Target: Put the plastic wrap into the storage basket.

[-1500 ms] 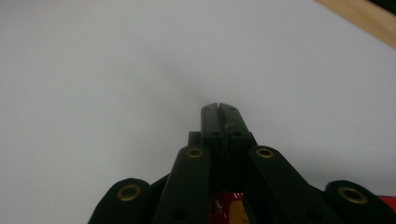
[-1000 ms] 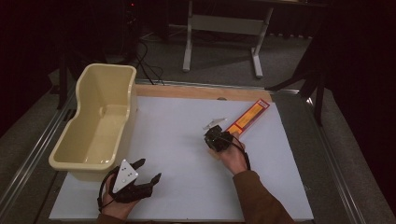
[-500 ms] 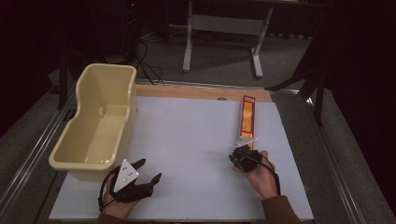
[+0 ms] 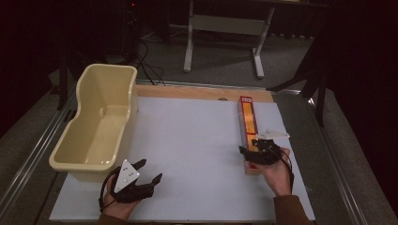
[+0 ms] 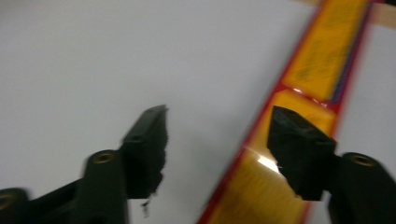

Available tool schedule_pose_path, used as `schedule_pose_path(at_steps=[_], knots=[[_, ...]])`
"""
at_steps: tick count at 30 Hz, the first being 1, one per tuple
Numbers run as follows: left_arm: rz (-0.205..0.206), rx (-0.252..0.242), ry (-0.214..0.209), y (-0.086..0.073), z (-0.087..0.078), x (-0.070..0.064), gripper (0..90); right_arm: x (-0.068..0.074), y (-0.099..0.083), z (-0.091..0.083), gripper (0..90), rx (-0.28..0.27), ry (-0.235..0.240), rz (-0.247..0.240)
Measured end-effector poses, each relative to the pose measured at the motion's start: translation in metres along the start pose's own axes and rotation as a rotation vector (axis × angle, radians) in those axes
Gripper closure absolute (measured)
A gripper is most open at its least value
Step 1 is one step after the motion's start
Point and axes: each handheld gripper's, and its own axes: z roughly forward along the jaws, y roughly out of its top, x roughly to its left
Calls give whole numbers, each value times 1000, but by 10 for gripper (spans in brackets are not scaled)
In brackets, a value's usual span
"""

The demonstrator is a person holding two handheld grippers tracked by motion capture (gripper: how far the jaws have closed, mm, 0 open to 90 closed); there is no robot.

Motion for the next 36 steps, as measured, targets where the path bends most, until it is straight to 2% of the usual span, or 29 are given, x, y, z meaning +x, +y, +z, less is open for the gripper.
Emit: schedule_pose_path(at_steps=[2, 4, 7, 10, 16, 18, 22, 26, 28, 30, 33, 36], knots=[[0, -2, 0, 0, 0, 0, 270, -12, 9, 9, 301, 3, -54, 54], [-1, -1, -1, 0, 0, 0, 270, -22, 15, 20, 273, 16, -106, 82], [-3, -3, -1, 0, 0, 1, 270, -35, 23, 39, 240, 49, -144, 121], [-3, -5, 0, 0, 0, 1, 270, -46, 28, 54, 224, 59, -140, 187], [-6, -6, 1, 0, -1, 2, 270, -64, 39, 81, 230, 142, -150, 278], [-7, -7, 0, 0, -1, 2, 270, -65, 41, 85, 230, 160, -149, 286], [-4, -5, -1, 0, -1, 1, 270, -69, 46, 95, 254, 229, -162, 301], [-4, -6, -1, 0, -2, 2, 270, -69, 47, 105, 319, 330, -166, 315], [-8, -7, 0, 0, -2, 2, 270, -69, 49, 103, 350, 359, -167, 374], [-7, -7, 1, 0, -2, 2, 270, -70, 51, 101, 364, 392, -173, 400], [-8, -10, 2, 0, -3, 2, 270, -67, 50, 97, 368, 446, -177, 379], [-9, -7, 2, 0, -3, 2, 270, -63, 45, 89, 368, 478, -166, 359]])
